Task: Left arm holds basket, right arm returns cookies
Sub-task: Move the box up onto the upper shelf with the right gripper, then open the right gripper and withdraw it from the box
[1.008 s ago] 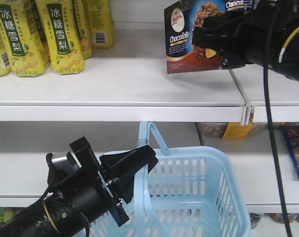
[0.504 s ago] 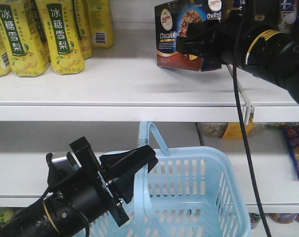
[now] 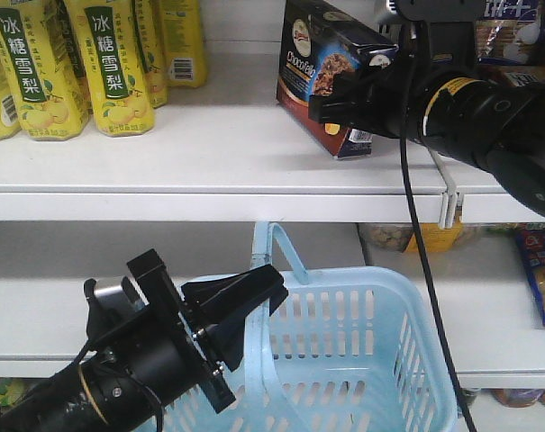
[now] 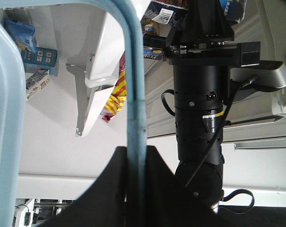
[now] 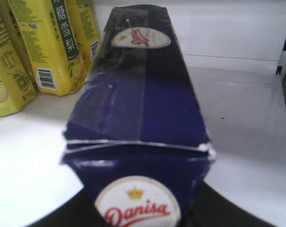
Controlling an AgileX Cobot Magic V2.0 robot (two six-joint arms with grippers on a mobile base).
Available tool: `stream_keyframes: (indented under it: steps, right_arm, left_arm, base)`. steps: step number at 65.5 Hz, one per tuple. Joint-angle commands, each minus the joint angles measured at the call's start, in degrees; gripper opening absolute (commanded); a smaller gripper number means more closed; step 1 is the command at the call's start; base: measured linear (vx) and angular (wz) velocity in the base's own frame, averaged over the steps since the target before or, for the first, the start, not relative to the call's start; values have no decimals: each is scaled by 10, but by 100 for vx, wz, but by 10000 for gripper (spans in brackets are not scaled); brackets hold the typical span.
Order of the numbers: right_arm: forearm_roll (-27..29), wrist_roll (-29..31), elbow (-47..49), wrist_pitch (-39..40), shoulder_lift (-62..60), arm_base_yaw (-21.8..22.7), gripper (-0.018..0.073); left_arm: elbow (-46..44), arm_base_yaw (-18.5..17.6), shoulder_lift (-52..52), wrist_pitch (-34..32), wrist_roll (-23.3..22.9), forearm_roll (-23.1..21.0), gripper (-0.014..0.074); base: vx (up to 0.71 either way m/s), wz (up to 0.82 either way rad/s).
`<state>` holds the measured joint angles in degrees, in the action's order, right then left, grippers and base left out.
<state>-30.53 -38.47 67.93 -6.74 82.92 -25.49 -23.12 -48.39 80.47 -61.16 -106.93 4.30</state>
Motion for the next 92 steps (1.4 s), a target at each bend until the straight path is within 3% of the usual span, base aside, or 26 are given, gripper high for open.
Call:
stream_keyframes:
  steps: [1,12,29,39,57,69,83,92]
  right_arm:
    - [-6,3,14,15,-15,4,15]
    - [-6,3,14,20,-26,2,125]
    - [-5,7,14,10,-52,2,434]
    - [-4,7,14,-10,-71,-2,501]
    - [-2,7,14,-65,-105,-37,496]
    - [-2,8,14,-94,-152,-65,445]
    - [-7,9,14,-128,-215,-66,298]
    - [-26,10,14,-184,-261,-65,135]
  left_arm:
    - [-19,5,-18,-174,8,-24,-3]
    - [-19,5,-18,-174,8,-24,-3]
    - [-19,5,-18,-174,8,-24,-3]
    - [-19,5,-18,-174,8,-24,-3]
    - [-19,5,-18,-174,8,-24,-3]
    - [-19,5,-18,-174,8,-24,-3]
    - [-19,5,-18,-174,8,-24,-3]
    - [-19,5,-18,-174,8,-24,-3]
  base:
    - [0,0]
    - [0,0]
    - [0,0]
    - [0,0]
    - [0,0]
    - [0,0]
    - [0,0]
    - [0,0]
